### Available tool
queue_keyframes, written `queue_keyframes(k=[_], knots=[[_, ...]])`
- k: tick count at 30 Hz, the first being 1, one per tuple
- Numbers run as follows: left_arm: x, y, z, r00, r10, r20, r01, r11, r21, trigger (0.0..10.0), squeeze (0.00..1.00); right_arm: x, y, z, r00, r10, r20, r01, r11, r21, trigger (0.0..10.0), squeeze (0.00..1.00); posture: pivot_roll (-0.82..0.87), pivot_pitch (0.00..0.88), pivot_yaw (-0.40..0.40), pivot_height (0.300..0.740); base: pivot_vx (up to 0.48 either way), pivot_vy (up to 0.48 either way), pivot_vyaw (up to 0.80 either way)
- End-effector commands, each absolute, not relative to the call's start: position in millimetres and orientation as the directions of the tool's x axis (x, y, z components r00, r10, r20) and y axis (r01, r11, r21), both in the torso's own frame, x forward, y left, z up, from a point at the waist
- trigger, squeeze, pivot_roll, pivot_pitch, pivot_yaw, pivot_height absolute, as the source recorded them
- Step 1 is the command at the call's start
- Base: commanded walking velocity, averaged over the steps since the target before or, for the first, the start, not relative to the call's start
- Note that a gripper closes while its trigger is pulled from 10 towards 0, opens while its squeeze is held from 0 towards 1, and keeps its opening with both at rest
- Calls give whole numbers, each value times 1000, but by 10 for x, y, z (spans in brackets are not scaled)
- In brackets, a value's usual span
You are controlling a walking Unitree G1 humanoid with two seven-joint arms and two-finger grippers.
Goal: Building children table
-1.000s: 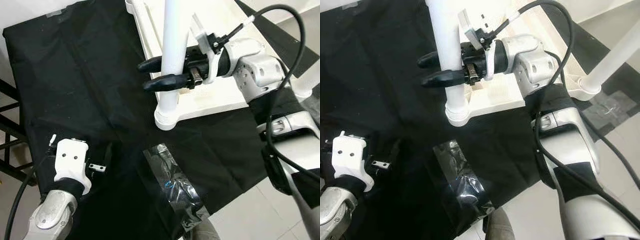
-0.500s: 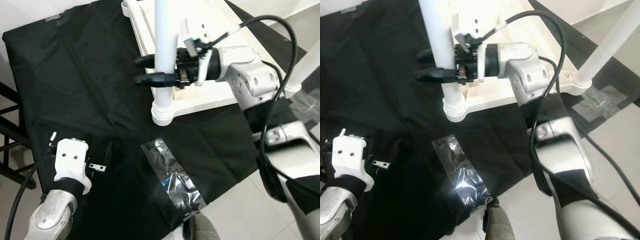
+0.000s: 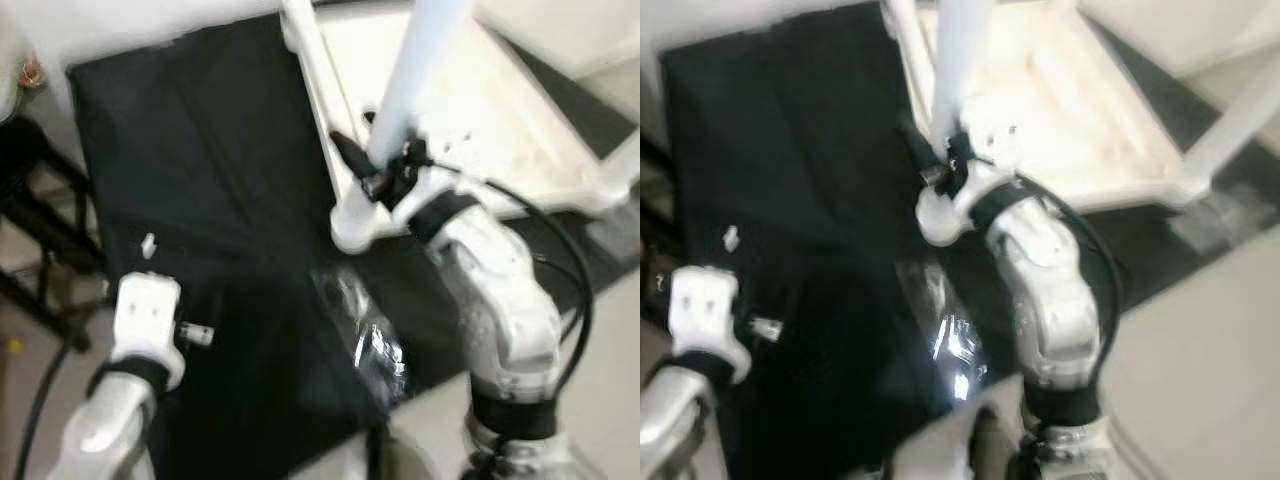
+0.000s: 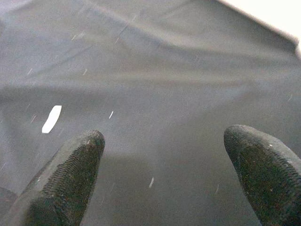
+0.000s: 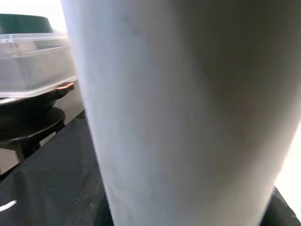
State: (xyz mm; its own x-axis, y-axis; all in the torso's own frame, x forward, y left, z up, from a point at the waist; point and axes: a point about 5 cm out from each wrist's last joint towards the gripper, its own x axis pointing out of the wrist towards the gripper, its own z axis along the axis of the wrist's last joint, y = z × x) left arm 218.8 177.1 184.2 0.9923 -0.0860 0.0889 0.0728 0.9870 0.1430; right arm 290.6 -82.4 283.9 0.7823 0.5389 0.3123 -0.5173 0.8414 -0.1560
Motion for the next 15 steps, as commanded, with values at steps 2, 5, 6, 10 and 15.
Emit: queue_keyframes(k=[2, 5, 6, 10, 15], knots=[[2187, 1774, 1750, 995, -83, 58, 74, 987, 146, 10000, 0, 3072, -819, 2089, 858, 502, -113, -505, 863, -1, 10000, 0, -14, 371, 15, 740, 0, 0, 0], [2191, 1775, 1747, 995, -81, 59, 72, 986, 147, 10000, 0, 3095, -834, 2115, 867, 486, -107, -489, 872, -2, 10000, 0, -14, 367, 14, 740, 0, 0, 0], [2198, 1782, 1743, 995, -78, 59, 69, 987, 149, 10000, 0, 3125, -858, 2142, 876, 473, -101, -476, 880, -6, 10000, 0, -13, 361, 12, 740, 0, 0, 0], [2203, 1790, 1741, 995, -75, 61, 65, 987, 150, 10000, 0, 3109, -880, 2177, 894, 438, -98, -441, 898, -6, 10000, 0, -13, 358, 11, 740, 0, 0, 0], [2260, 1808, 1731, 995, -72, 64, 61, 987, 148, 10000, 0, 3124, -913, 2354, 866, 494, -76, -499, 861, -94, 10000, 0, -21, 342, 14, 740, 0, 0, 0]])
